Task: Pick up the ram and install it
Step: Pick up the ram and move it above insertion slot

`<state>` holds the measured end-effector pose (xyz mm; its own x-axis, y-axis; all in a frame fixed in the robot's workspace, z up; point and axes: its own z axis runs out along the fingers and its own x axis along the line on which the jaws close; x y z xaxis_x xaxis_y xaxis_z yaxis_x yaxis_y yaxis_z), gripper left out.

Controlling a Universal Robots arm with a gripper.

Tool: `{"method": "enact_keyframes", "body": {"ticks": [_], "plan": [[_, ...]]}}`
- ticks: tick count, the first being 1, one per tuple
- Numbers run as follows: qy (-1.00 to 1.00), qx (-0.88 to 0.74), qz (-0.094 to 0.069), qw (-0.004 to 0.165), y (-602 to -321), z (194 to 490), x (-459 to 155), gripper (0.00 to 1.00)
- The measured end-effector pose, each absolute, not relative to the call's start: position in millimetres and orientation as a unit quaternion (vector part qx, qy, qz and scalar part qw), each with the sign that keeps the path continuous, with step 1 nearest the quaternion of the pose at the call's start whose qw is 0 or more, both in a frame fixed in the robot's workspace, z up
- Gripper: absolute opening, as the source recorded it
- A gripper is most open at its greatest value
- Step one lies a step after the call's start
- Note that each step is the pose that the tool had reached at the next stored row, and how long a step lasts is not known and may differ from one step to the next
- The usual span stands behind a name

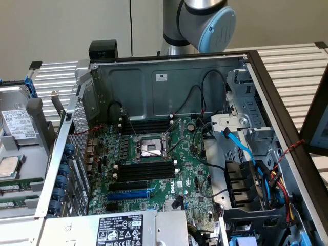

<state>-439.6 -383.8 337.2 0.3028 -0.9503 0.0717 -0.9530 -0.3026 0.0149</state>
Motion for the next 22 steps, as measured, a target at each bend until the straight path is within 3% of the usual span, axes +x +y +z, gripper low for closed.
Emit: {"method": "enact_keyframes", "body": {"ticks": [14, 16, 17, 22], "plan": [[-0.625, 0.779, 0.025, 0.027, -383.8, 336.8, -439.7, 0.1], [-0.625, 0.779, 0.025, 0.027, -383.8, 336.8, -439.6, 0.11], [-0.625, 0.779, 0.025, 0.027, -383.8, 336.8, -439.7, 0.18], [-0.641, 0.767, 0.024, 0.027, -383.8, 336.5, -439.6, 0.18]]}}
